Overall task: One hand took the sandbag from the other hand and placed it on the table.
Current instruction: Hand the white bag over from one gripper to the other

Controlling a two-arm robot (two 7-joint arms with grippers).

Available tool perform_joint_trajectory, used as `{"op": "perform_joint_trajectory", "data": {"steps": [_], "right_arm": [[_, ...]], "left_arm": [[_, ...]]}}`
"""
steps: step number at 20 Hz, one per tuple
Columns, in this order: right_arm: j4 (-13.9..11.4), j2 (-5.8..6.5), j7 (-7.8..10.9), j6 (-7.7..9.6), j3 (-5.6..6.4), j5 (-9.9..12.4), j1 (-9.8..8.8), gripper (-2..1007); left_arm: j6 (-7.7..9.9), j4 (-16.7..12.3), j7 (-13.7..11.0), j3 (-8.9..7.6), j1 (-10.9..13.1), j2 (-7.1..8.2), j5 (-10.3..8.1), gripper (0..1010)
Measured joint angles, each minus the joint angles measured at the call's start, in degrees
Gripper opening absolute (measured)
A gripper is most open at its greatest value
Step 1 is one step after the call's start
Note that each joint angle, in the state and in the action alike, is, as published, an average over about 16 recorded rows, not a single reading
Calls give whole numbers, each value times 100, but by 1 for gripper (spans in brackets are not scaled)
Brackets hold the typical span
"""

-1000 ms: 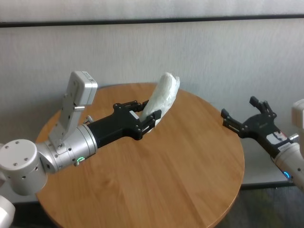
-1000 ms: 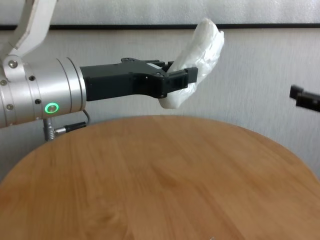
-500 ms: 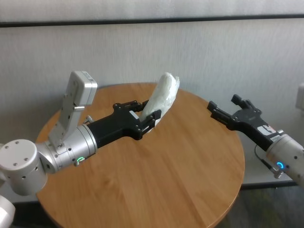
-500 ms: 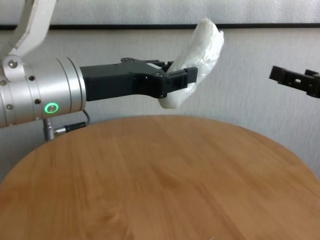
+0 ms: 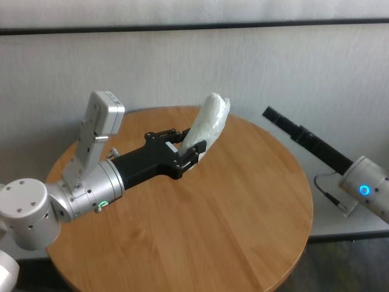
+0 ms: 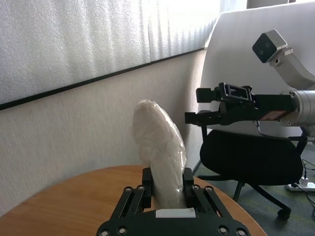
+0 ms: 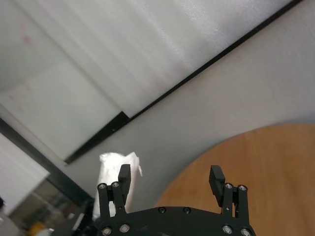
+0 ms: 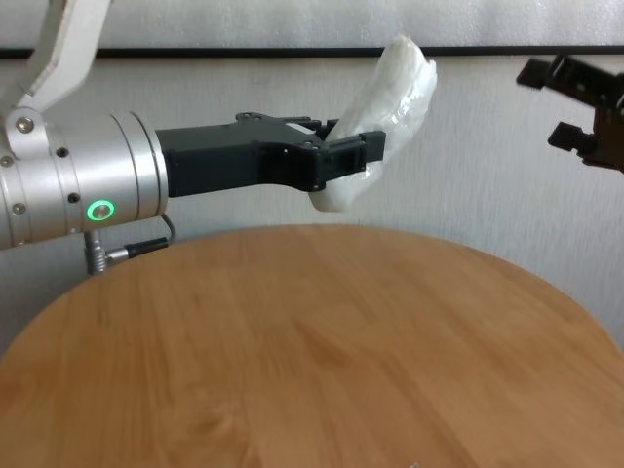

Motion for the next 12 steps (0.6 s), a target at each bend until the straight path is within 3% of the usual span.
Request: {"op": "perform_joint_trajectory", "data": {"steps": [3,6,9,12], "right_arm": [[1,-92,66,385,89,522,42,1002],[1,-151,94,660,108,878,82,1002],[1,-179,105,837,71,1081,124,1002],[-1,-174,120,908,-21,1138,176,1002]], "left_arm": [[0,0,0,0,0,0,0,385],[0,0,0,0,0,0,0,385],[0,0,0,0,0,0,0,385],[0,0,0,0,0,0,0,385]]}}
